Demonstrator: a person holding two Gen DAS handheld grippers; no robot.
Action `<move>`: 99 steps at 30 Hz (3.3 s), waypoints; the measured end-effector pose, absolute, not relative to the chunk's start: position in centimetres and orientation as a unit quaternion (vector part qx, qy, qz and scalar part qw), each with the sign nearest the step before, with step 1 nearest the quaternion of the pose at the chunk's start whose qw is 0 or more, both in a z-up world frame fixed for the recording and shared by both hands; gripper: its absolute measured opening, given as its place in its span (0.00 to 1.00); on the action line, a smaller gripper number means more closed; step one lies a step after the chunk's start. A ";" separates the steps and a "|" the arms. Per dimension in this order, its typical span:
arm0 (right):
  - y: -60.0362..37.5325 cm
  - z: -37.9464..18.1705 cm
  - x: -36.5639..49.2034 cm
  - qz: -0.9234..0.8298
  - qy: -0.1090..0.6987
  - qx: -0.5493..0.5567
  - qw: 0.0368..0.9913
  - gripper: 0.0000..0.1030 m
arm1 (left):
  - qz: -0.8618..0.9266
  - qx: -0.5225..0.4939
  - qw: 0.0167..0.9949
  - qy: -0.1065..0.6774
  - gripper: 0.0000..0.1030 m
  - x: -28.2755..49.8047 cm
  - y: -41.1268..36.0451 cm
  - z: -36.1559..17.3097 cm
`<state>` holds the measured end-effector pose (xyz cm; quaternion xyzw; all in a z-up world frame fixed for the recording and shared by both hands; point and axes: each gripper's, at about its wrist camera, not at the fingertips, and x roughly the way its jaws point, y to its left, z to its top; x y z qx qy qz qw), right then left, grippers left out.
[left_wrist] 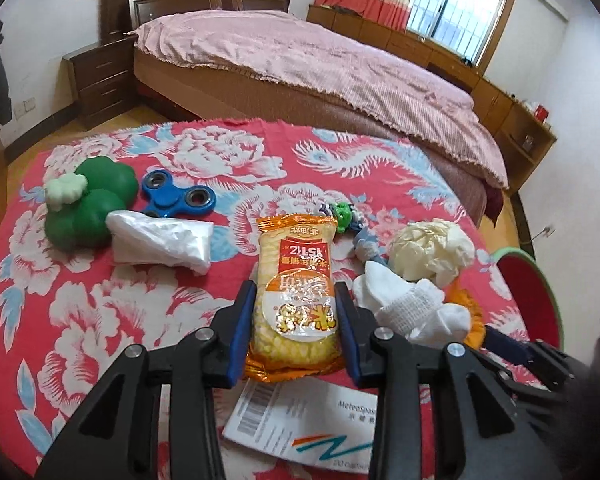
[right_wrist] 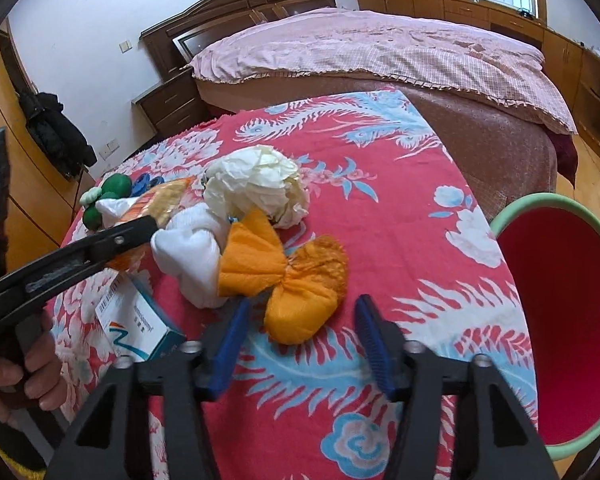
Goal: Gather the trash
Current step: 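Grasp the yellow snack bag with the left tool while the right tool grasps the orange bow, then carry the snack bag and orange bow over the red bucket with both tools, then open both tools to drop the snack bag and bow into the bucket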
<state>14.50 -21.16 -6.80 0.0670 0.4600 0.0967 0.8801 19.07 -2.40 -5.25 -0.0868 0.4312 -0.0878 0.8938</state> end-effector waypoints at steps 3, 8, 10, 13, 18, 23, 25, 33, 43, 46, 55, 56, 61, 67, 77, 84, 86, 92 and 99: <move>-21.4 -6.9 14.5 0.090 0.457 0.077 0.882 0.32 | -0.088 -0.096 0.897 0.423 0.38 18.3 -1.9 -4.6; -22.1 -7.0 14.3 0.088 0.452 0.101 0.882 0.27 | -0.086 -0.106 0.901 0.412 0.38 17.0 -1.3 -3.7; -22.4 -7.0 14.1 0.087 0.453 0.109 0.880 0.26 | -0.086 -0.105 0.901 0.412 0.38 16.5 -1.2 -3.5; -22.7 -6.7 13.6 0.086 0.449 0.113 0.882 0.26 | -0.084 -0.105 0.902 0.411 0.38 15.9 -1.2 -3.3; -23.4 -5.7 12.4 0.085 0.437 0.129 0.886 0.26 | -0.090 -0.109 0.903 0.407 0.38 14.7 -1.3 -2.7; -24.4 -4.4 10.9 0.077 0.422 0.140 0.893 0.26 | -0.099 -0.105 0.904 0.402 0.38 13.6 -1.9 -2.0; -24.8 -4.0 10.3 0.074 0.416 0.144 0.895 0.26 | -0.102 -0.103 0.905 0.401 0.38 13.0 -2.1 -1.7; -26.0 -2.4 7.8 0.064 0.397 0.162 0.901 0.26 | -0.114 -0.089 0.910 0.389 0.38 11.1 -3.5 -0.1; -27.1 -0.4 4.6 0.050 0.371 0.174 0.911 0.26 | -0.137 -0.074 0.914 0.375 0.38 8.4 -5.5 1.8; -27.5 0.2 3.6 0.043 0.361 0.175 0.915 0.26 | -0.145 -0.071 0.915 0.370 0.38 7.8 -6.1 2.3; -29.1 1.6 0.9 0.024 0.338 0.178 0.924 0.26 | -0.170 -0.054 0.916 0.359 0.38 6.1 -8.8 3.7; -29.4 1.7 0.7 0.021 0.336 0.178 0.925 0.26 | -0.173 -0.052 0.916 0.359 0.38 6.1 -9.2 3.8; -31.1 2.0 -0.3 0.002 0.332 0.184 0.925 0.26 | -0.189 -0.039 0.914 0.358 0.38 6.0 -11.1 4.1; -33.3 1.8 -0.6 -0.020 0.331 0.195 0.923 0.26 | -0.208 -0.024 0.910 0.358 0.38 6.6 -13.5 4.3; -37.8 -0.4 0.0 -0.061 0.342 0.219 0.912 0.27 | -0.244 0.002 0.893 0.379 0.38 9.1 -19.1 2.7; -41.5 -2.9 1.3 -0.084 0.362 0.237 0.898 0.28 | -0.270 0.020 0.875 0.400 0.38 11.2 -23.6 0.6; -42.4 -3.6 1.5 -0.090 0.365 0.239 0.895 0.28 | -0.274 0.025 0.870 0.409 0.38 11.8 -25.0 -0.1; -44.0 -5.5 1.9 -0.100 0.375 0.246 0.888 0.31 | -0.290 0.039 0.856 0.427 0.38 13.0 -28.3 -2.1; -45.4 -6.6 2.2 -0.100 0.377 0.262 0.883 0.32 | -0.301 0.057 0.853 0.423 0.40 12.9 -30.1 -2.6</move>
